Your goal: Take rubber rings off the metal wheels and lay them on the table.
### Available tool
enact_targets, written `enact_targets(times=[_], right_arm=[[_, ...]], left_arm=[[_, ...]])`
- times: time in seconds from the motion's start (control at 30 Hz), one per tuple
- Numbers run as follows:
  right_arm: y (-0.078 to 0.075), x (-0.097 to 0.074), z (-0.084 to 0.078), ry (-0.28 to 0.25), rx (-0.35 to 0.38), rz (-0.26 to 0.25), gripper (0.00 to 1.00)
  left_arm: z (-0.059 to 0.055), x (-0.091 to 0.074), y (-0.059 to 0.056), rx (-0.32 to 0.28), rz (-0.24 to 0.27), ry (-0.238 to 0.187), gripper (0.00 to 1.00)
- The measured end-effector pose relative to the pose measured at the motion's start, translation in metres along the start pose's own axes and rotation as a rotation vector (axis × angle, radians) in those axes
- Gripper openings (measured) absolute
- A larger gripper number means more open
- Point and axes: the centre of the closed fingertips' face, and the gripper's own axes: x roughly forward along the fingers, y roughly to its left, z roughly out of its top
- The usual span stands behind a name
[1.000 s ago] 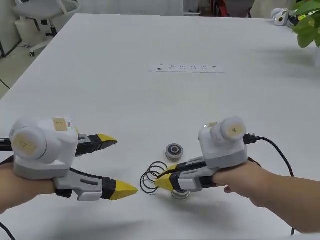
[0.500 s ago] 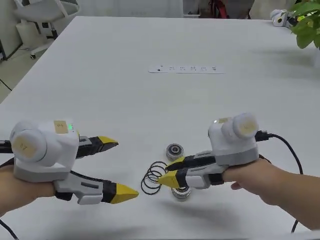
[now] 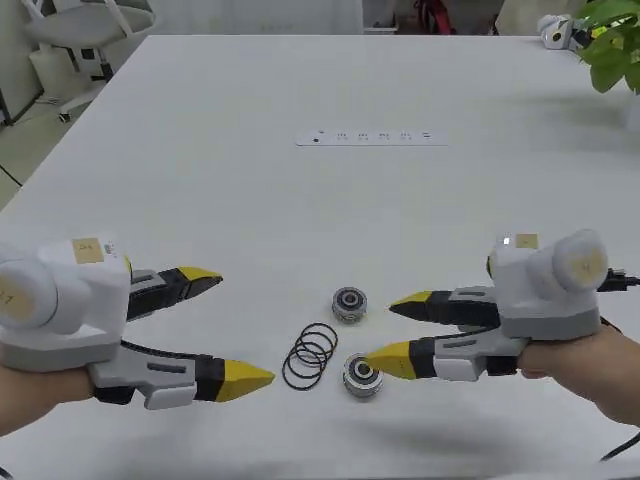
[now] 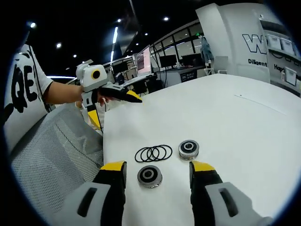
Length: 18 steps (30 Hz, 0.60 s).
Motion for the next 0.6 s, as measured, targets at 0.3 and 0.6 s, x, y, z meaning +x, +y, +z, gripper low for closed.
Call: enact_targets(times=[0.3, 0.6], right_arm=[[-0.005, -0.025, -0.006, -0.006, -0.099, -0.07, 0.67], [-0.009, -0.044, -0.01, 0.007, -0.174, -0.13, 0.73]], left_arm=[[0.002, -0.004, 0.001, 0.001, 0.012, -0.011, 0.8], [-0.006, -0.01, 0.001, 0.032, 0.027, 0.019, 0.8]])
